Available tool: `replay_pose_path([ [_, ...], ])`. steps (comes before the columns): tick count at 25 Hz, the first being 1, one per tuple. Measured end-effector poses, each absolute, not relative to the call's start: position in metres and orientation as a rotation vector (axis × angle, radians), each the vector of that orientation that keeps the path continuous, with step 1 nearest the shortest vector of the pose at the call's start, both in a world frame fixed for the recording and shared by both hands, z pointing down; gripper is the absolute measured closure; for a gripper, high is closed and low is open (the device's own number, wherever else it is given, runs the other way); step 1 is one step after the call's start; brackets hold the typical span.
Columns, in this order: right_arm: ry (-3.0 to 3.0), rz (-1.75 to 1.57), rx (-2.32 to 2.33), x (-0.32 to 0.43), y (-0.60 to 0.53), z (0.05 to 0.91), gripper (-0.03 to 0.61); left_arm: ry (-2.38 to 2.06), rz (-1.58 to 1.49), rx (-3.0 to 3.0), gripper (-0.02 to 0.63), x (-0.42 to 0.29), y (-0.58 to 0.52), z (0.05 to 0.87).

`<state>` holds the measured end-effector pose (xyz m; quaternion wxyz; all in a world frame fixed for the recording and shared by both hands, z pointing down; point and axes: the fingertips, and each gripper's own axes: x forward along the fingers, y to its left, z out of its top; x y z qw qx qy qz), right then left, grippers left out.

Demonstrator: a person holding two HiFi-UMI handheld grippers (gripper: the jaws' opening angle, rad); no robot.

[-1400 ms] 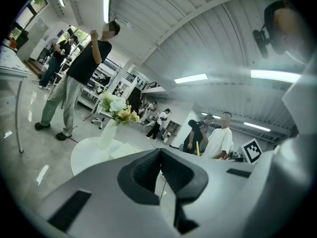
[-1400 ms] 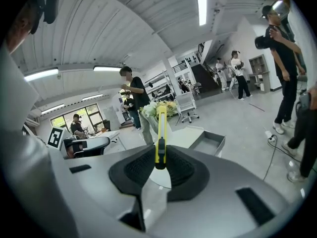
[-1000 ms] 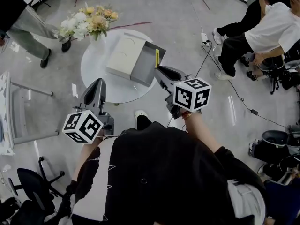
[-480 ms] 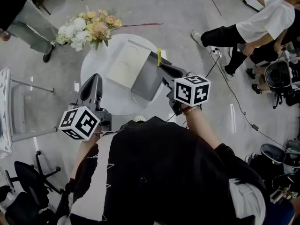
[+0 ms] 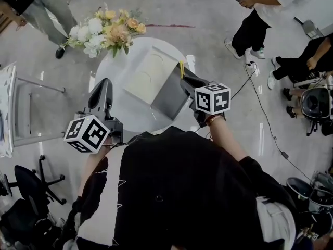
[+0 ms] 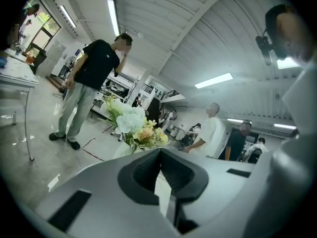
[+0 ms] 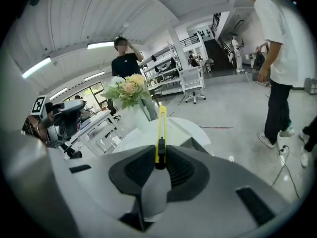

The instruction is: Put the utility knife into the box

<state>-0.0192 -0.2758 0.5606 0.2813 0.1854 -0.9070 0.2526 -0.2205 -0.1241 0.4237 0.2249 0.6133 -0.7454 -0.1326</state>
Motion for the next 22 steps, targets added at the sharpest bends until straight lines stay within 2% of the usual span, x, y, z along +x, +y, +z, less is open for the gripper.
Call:
replay_pose_path([
  [22,-2.123,0.543,0.341,-0.012,-0.264,0.663,0.508,-2.174,-0.405,1.494,0.601,-0.265,-0.086,0.434],
])
